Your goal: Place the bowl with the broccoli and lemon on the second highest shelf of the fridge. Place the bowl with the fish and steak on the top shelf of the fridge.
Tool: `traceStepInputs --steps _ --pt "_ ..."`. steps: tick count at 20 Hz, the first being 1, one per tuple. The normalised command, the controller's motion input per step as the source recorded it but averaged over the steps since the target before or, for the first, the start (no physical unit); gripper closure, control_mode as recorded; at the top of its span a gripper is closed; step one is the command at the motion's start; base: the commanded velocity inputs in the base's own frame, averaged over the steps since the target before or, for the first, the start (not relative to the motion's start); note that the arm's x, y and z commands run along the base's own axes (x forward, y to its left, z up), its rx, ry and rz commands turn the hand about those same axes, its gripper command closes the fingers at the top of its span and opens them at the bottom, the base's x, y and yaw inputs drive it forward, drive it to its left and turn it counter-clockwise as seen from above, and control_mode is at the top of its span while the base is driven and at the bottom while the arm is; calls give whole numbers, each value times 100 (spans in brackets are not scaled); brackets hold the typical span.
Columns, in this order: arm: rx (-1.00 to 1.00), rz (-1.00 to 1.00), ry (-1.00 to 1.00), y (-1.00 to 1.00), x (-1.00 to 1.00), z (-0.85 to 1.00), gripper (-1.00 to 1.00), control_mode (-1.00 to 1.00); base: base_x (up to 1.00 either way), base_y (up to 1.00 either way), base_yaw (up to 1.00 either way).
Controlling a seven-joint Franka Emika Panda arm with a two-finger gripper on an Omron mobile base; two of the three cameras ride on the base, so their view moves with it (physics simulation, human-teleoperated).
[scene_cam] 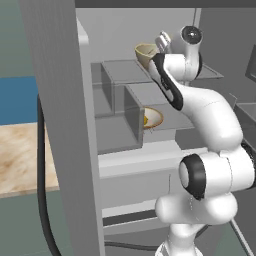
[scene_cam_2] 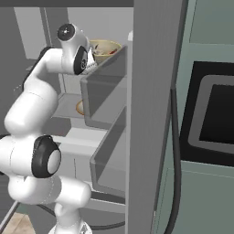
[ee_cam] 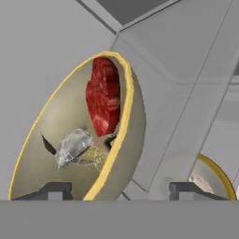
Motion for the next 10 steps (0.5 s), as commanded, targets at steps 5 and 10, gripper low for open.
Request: traceStepInputs --steps 5,10 --pt "-7 0 -31 13 -93 72 -100 -100 0 0 0" --pt "-4 0 -22 29 -100 10 -100 -100 0 0 0"
